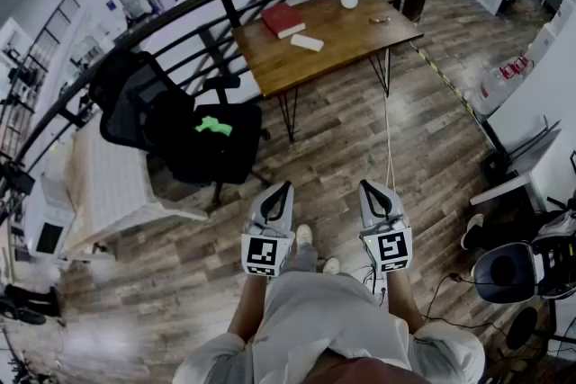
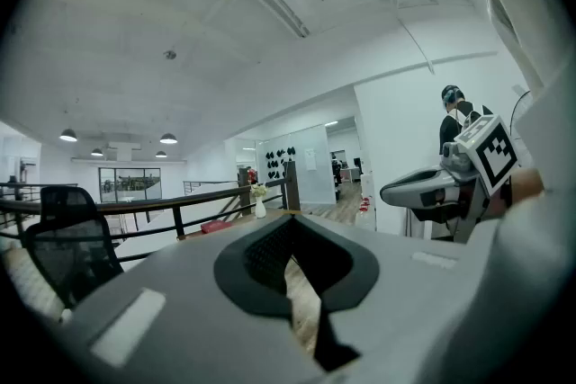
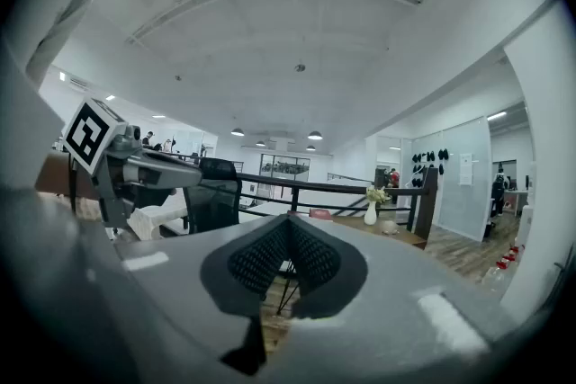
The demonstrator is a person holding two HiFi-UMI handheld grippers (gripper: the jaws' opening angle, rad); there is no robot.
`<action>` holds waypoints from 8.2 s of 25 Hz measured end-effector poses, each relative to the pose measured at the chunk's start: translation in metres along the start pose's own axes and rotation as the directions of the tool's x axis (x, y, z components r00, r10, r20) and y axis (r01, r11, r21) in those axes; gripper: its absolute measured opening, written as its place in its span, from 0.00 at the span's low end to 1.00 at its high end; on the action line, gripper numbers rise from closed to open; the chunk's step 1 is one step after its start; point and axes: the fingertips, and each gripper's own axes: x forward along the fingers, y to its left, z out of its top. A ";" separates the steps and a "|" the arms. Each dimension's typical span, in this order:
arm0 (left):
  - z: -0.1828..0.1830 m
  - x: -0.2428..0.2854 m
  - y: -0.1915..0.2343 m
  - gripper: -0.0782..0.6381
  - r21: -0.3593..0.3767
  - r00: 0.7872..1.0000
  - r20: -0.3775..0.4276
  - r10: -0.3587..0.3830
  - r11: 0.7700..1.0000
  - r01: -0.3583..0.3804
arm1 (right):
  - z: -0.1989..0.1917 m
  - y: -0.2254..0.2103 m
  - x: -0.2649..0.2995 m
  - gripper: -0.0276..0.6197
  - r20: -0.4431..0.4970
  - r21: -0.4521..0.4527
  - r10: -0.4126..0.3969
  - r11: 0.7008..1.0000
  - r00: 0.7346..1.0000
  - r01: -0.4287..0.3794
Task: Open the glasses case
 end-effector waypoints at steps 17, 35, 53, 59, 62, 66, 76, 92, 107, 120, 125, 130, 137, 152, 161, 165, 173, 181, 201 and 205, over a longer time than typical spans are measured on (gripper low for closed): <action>-0.013 0.069 0.045 0.14 -0.049 1.000 -0.001 -0.014 0.999 0.014 | 0.003 -0.024 0.081 0.05 -0.001 0.005 0.003 1.000 1.000 -0.003; -0.011 0.184 0.150 0.14 -0.075 0.996 0.022 -0.085 0.993 0.086 | 0.019 -0.059 0.225 0.05 -0.044 0.004 -0.065 0.998 0.997 0.065; -0.022 0.258 0.187 0.14 -0.097 0.993 0.017 -0.120 0.988 0.121 | 0.011 -0.098 0.290 0.05 -0.069 0.016 -0.117 0.993 0.991 0.118; -0.017 0.291 0.200 0.14 -0.078 0.997 0.008 -0.077 0.994 0.078 | 0.013 -0.129 0.322 0.05 -0.042 0.032 -0.092 0.995 0.995 0.094; -0.012 0.310 0.207 0.14 -0.072 0.999 0.007 -0.050 0.996 0.050 | 0.019 -0.146 0.338 0.05 -0.024 0.035 -0.074 0.997 0.997 0.075; -0.006 0.335 0.210 0.14 -0.062 0.999 0.005 -0.031 0.998 0.032 | 0.021 -0.166 0.355 0.05 -0.013 0.041 -0.050 0.998 0.999 0.050; 0.003 0.386 0.214 0.14 -0.052 1.000 -0.006 0.017 0.998 -0.017 | 0.019 -0.207 0.392 0.05 -0.017 0.053 0.011 0.999 1.000 -0.010; 0.006 0.443 0.227 0.14 -0.047 0.995 -0.037 0.093 0.994 -0.095 | 0.021 -0.251 0.449 0.05 -0.002 0.060 0.102 0.993 0.995 -0.102; 0.002 0.493 0.266 0.14 -0.069 0.994 -0.008 0.108 0.992 -0.108 | 0.021 -0.274 0.504 0.05 -0.014 0.039 0.098 0.994 0.995 -0.098; -0.005 0.560 0.317 0.14 -0.067 0.997 -0.023 0.070 0.995 -0.072 | 0.023 -0.297 0.581 0.05 -0.035 0.052 0.071 0.996 0.997 -0.069; -0.003 0.584 0.339 0.14 -0.069 0.998 -0.021 0.057 0.996 -0.058 | 0.023 -0.306 0.610 0.05 -0.052 0.056 0.054 0.997 0.997 -0.051; -0.011 0.607 0.361 0.14 -0.082 0.999 -0.025 0.039 0.996 -0.041 | 0.022 -0.310 0.640 0.05 -0.073 0.051 0.041 0.998 0.996 -0.037; -0.021 0.634 0.394 0.14 -0.108 1.000 -0.017 0.013 0.994 -0.015 | 0.021 -0.310 0.677 0.05 -0.094 0.037 0.016 0.999 0.995 -0.012; -0.068 0.660 0.427 0.14 -0.164 0.998 -0.048 -0.048 0.986 0.039 | 0.000 -0.301 0.722 0.05 -0.184 -0.010 -0.011 1.000 0.983 0.009; -0.111 0.660 0.433 0.14 -0.186 0.993 -0.112 -0.047 0.982 0.025 | -0.042 -0.289 0.744 0.05 -0.288 -0.032 0.060 0.997 0.956 -0.072; -0.129 0.660 0.430 0.14 -0.197 0.989 -0.144 -0.044 0.980 0.015 | -0.062 -0.282 0.752 0.05 -0.325 -0.024 0.105 0.993 0.940 -0.119; -0.171 0.668 0.425 0.14 -0.217 0.973 -0.228 -0.039 0.976 -0.012 | -0.099 -0.278 0.769 0.05 -0.386 -0.029 0.170 0.980 0.907 -0.196; -0.209 0.678 0.416 0.14 -0.233 0.950 -0.307 -0.052 0.972 -0.022 | -0.136 -0.279 0.774 0.05 -0.461 -0.041 0.211 0.965 0.862 -0.258; -0.279 0.694 0.389 0.14 -0.279 0.891 -0.442 -0.098 0.960 -0.033 | -0.196 -0.278 0.784 0.06 -0.567 -0.038 0.268 0.936 0.779 -0.350; -0.287 0.699 0.385 0.14 -0.280 0.883 -0.456 -0.112 0.960 -0.023 | -0.206 -0.277 0.783 0.06 -0.581 -0.042 0.272 0.931 0.767 -0.362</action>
